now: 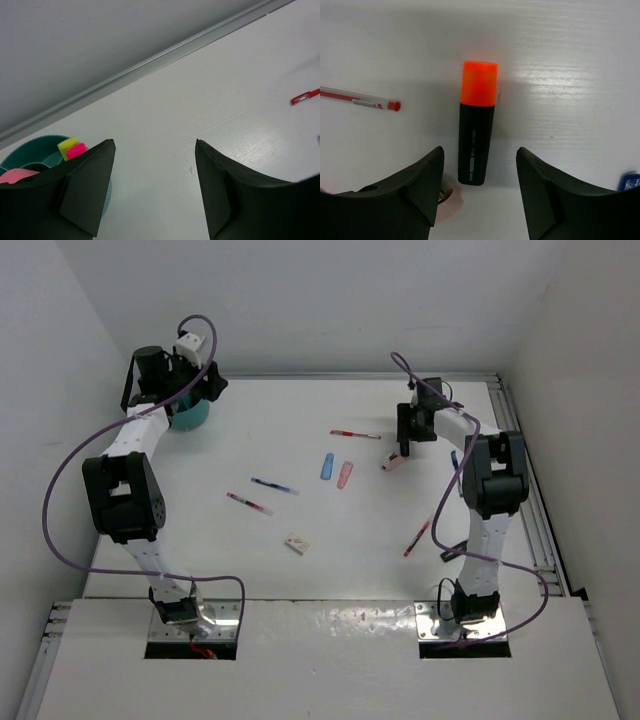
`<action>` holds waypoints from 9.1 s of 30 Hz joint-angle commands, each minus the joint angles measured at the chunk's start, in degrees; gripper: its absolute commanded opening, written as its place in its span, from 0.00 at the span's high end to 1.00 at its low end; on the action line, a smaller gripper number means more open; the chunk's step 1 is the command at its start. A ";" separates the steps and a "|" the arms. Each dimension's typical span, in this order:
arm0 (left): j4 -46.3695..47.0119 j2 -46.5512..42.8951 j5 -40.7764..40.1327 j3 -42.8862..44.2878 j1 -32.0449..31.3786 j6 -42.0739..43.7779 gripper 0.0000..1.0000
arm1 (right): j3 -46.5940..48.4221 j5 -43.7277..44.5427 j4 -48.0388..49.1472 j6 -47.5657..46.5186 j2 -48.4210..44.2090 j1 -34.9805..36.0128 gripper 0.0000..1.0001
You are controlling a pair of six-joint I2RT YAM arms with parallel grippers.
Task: Sort the stationery into containers
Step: Grab a piece of stationery with the right arm, then pass the stationery from the right arm to the left, then place the stationery into the container, then grab a piece of stationery with the right arm, then pass the stationery from the right arm to the left
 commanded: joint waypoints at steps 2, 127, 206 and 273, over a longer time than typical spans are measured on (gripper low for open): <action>-0.42 -2.92 1.54 -0.17 -0.93 0.35 0.29 | 1.32 2.76 3.26 0.21 2.10 -0.11 0.42; -0.07 14.11 -20.69 22.76 0.56 2.37 1.00 | -11.34 -35.12 -8.17 1.89 -30.77 2.44 0.28; -12.11 -12.42 -9.98 4.49 -5.42 0.18 0.16 | -30.93 -3.56 -42.89 6.53 -41.41 -21.91 0.38; 8.62 -19.80 26.15 -18.19 -21.67 -44.46 0.36 | -3.61 -1.12 -9.31 -13.32 -35.43 36.96 1.00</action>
